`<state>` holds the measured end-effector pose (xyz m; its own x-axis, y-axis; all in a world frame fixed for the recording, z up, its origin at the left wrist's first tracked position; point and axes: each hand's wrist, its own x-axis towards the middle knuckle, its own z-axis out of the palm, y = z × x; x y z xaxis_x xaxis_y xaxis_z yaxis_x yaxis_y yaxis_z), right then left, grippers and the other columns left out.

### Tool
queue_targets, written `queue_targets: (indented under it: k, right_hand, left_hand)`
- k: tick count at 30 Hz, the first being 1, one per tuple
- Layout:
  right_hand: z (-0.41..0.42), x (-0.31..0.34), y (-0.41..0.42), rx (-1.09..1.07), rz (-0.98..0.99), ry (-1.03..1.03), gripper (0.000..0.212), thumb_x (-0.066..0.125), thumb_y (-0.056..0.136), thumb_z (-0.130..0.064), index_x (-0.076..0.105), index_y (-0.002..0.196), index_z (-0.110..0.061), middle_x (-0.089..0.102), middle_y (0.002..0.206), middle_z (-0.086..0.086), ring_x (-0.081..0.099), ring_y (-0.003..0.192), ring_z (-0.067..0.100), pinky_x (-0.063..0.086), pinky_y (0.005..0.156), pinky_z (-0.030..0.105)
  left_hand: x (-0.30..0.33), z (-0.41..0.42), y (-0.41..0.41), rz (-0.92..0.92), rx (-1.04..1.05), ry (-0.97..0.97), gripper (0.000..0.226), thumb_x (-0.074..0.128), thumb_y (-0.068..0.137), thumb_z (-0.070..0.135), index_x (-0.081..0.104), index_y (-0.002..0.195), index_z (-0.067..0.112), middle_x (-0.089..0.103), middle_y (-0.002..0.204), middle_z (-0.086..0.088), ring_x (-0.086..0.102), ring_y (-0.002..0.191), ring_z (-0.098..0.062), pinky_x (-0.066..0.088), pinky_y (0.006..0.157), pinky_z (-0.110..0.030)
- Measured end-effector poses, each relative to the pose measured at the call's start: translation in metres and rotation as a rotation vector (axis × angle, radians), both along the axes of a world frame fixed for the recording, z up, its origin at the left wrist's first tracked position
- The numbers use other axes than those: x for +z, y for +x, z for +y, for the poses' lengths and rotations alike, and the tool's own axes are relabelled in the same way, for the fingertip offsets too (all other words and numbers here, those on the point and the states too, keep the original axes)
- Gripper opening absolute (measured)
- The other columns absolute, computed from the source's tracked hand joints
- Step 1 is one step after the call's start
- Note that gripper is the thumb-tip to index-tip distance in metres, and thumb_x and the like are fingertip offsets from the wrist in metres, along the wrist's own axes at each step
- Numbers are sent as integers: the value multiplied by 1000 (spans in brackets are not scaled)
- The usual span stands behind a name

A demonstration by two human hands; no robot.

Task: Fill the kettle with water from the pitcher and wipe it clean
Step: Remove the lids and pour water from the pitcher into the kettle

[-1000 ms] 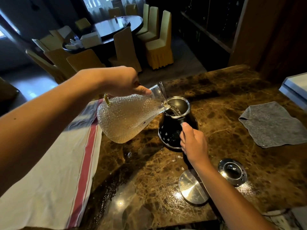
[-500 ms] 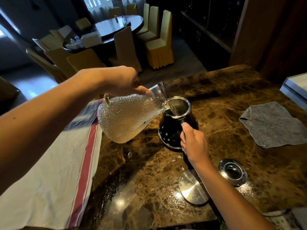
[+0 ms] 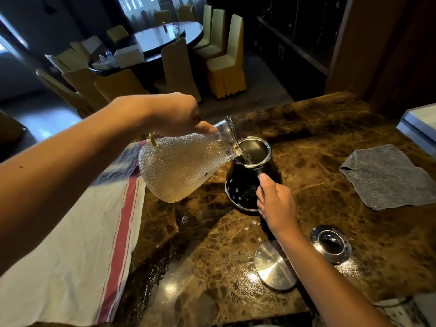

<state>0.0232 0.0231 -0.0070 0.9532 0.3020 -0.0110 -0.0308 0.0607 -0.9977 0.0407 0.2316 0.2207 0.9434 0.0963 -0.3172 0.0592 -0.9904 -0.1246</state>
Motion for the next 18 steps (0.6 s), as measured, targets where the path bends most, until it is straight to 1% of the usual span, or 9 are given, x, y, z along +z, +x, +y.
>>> queue_targets:
  k: [4,8,11,14,16,18]
  right_hand:
    - [0,3,-1,7,2,1,69,48,93,-59,27,60,-1,27,55,9,24,53,27,15,51,43]
    - [0,3,-1,8,2,0,69,48,93,-58,28,60,-1,27,55,9,24,53,27,16,51,43]
    - [-1,3,-1,8,-4,-4,68,47,93,-58,28,60,-1,27,54,9,25,53,27,16,50,41]
    - [-1,2,0,10,-7,-5,68,47,93,-58,28,60,-1,28,52,5,25,51,23,17,49,35]
    - [-1,2,0,10,-7,-5,69,47,93,-58,28,61,0,28,52,5,25,50,22,17,49,35]
    - [-2,2,0,7,-7,-3,68,48,93,-57,28,61,0,28,52,5,25,50,22,17,49,36]
  left_hand:
    - [0,-1,3,11,-11,12,78,42,70,77,64,81,3,61,70,-10,57,62,-24,44,57,-32]
    - [-1,2,9,16,-32,42,77,46,79,77,66,83,3,71,77,-17,69,70,-32,48,57,-31]
    - [-1,3,11,15,-35,61,75,48,83,76,66,82,2,71,77,-19,69,70,-33,46,56,-31]
    - [-1,2,10,22,-23,50,76,47,79,78,65,83,4,70,77,-18,68,69,-31,46,57,-31]
    - [-1,1,10,24,-15,44,77,45,76,79,65,83,4,70,76,-16,67,69,-30,46,57,-31]
    - [-1,0,9,21,-13,45,75,47,79,77,65,81,4,68,74,-15,65,65,-29,45,56,-31]
